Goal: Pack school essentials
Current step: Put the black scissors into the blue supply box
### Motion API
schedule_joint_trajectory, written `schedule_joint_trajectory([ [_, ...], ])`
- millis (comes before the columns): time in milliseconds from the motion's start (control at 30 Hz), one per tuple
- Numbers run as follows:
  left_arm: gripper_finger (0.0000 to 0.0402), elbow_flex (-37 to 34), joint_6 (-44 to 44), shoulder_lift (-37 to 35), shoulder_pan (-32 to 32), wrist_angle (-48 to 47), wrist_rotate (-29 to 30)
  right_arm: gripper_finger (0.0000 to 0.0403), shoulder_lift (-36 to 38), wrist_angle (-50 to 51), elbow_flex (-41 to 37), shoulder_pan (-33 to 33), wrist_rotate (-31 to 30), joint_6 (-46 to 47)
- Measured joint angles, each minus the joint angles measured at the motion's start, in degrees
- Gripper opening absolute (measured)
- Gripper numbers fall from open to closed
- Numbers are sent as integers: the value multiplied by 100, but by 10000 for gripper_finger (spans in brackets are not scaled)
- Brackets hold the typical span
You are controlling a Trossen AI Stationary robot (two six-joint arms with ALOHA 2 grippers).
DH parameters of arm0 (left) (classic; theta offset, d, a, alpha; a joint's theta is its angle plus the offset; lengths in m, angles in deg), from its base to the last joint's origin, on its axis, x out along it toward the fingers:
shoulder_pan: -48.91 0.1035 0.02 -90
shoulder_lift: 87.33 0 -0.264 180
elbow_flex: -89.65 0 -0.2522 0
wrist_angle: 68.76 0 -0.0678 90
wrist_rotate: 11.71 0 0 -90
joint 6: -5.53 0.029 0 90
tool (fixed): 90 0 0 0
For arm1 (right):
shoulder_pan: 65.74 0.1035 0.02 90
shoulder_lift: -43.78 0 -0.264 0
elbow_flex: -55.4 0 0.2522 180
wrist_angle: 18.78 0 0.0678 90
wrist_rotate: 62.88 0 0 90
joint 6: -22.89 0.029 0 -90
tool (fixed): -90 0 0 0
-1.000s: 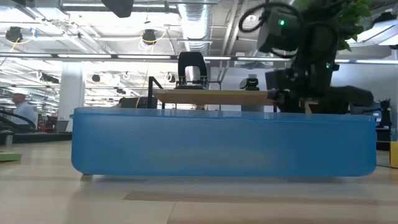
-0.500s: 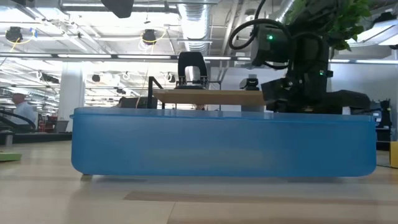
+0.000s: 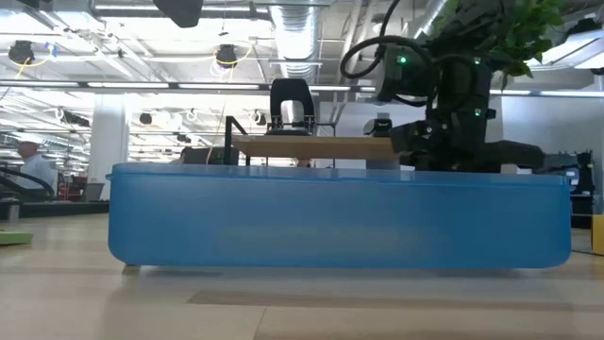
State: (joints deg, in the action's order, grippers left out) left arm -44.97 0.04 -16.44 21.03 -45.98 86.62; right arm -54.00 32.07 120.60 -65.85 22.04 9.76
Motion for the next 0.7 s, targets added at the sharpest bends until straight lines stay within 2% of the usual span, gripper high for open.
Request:
schedule_joint_trajectory([
  [333, 103, 0, 4, 0, -2, -2, -1, 136, -38, 1032, 614, 3, 9, 110],
  [600, 103, 0, 7, 0, -1, -2, -2, 65, -17, 1475, 795, 5, 68, 269],
  [700, 103, 0, 9, 0, -1, -2, -2, 52, -15, 1492, 799, -4, 68, 249],
])
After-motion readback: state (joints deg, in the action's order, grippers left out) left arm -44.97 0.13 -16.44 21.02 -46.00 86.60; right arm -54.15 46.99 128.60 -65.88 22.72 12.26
